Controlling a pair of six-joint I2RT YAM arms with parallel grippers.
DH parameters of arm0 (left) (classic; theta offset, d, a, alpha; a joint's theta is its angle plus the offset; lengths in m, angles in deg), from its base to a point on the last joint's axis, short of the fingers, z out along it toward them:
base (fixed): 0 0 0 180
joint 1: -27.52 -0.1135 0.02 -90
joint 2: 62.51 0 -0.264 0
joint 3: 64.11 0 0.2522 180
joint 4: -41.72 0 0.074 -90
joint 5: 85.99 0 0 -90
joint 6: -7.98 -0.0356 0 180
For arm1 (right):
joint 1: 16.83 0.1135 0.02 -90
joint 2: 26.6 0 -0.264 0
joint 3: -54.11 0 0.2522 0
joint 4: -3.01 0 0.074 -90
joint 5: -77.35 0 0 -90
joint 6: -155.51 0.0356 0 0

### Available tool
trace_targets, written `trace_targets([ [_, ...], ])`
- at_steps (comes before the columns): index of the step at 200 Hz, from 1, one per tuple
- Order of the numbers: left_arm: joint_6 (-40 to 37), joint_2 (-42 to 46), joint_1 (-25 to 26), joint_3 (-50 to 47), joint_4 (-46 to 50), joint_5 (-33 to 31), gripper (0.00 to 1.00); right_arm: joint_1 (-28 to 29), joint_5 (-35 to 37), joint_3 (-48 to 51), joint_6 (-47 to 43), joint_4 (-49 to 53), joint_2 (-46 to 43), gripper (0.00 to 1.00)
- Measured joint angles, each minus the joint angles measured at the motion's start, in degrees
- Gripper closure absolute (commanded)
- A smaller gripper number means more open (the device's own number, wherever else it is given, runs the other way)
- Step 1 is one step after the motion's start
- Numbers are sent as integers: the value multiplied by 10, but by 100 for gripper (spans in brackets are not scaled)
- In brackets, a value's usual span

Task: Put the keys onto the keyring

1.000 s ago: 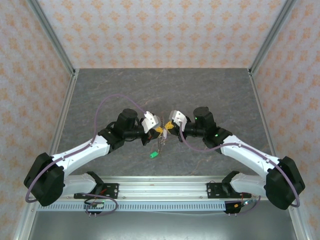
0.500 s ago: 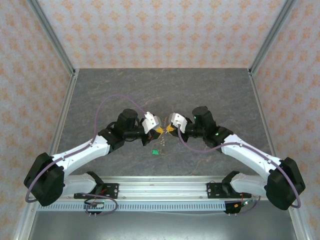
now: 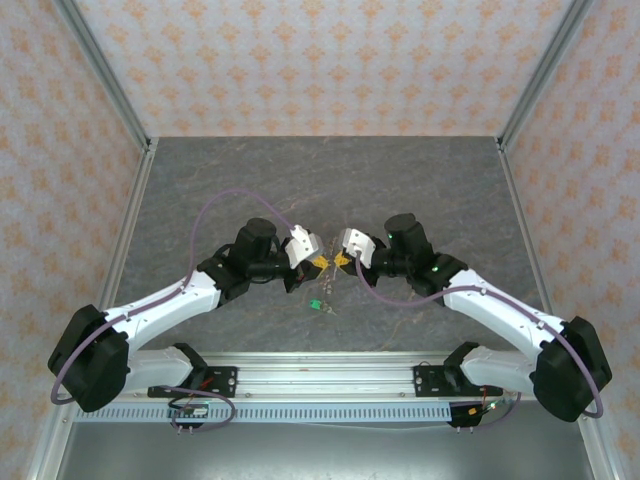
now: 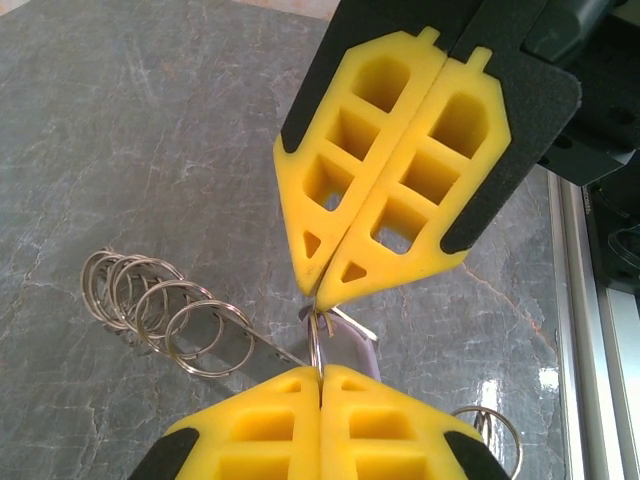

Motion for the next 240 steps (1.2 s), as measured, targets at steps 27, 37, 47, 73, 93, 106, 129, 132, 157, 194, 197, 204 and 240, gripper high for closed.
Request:
trace_targets([
  [27, 1, -1, 0, 0, -1, 3, 100, 0, 0, 19, 23, -29, -3, 92],
  [37, 2, -2, 0, 0, -1, 5, 100, 0, 0, 26, 33, -39, -3, 87],
  [47, 2, -3, 0, 0, -1, 7, 100, 0, 3, 29, 39, -43, -3, 86],
  [73, 2, -3, 0, 0, -4, 13, 100, -3, 27, 38, 50, -40, -4, 79],
  [93, 2, -3, 0, 0, -4, 13, 100, -3, 40, 40, 50, -34, -12, 77],
  [106, 2, -3, 0, 0, -4, 14, 100, -3, 45, 40, 50, -29, -23, 77],
  [129, 1, -3, 0, 0, -4, 17, 100, -3, 44, 40, 50, -23, -45, 78],
  [132, 1, -3, 0, 0, -4, 17, 100, -3, 43, 40, 49, -23, -46, 78],
  [157, 0, -3, 0, 2, -4, 25, 100, -3, 23, 40, 48, -24, -53, 79],
  [194, 0, -3, 0, 9, -3, 31, 100, -3, -6, 40, 37, -26, -50, 79],
  [197, 0, -3, 0, 10, -3, 31, 100, -3, -7, 40, 36, -26, -50, 79],
  [204, 0, -3, 0, 10, -3, 32, 100, -3, -11, 40, 33, -26, -46, 79],
  [240, -1, -3, 0, 10, 3, 37, 100, -3, -27, 37, 26, -26, -26, 80],
])
